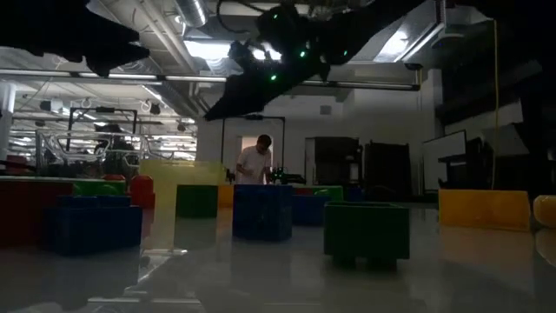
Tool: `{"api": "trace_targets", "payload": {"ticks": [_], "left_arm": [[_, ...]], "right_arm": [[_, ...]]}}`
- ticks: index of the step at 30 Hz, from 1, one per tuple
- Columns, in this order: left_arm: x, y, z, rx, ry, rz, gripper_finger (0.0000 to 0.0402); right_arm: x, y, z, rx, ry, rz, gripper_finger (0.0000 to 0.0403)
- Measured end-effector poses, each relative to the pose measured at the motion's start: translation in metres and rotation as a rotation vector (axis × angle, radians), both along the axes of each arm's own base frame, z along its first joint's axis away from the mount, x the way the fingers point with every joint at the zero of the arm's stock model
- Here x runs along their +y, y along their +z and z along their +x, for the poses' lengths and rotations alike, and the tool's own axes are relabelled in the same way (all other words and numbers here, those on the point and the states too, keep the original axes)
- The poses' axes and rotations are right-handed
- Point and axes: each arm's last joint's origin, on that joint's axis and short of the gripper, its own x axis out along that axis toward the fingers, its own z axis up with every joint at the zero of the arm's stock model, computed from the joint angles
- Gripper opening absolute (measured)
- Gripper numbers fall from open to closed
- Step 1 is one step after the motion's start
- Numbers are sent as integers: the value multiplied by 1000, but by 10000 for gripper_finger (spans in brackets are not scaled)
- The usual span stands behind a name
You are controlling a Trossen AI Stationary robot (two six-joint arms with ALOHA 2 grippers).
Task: Sort blocks by size
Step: Put the large green game piece into the transparent bin
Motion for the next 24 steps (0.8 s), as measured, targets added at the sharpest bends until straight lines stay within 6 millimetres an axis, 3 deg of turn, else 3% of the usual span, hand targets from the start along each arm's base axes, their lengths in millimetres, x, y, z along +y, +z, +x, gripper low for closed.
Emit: {"api": "trace_targets", "payload": {"ticks": [9,14,18,24], "left_arm": [[-17,23,36,344,-18,-37,235],[-31,30,53,512,-2,-155,235],[-44,25,62,635,-25,-297,235],[-62,0,68,832,2,-453,235]], "right_arm": [[6,31,-32,181,6,-28,253],[11,43,-53,301,13,0,253],[18,53,-69,374,23,16,253],[28,56,-79,452,44,27,253]]}}
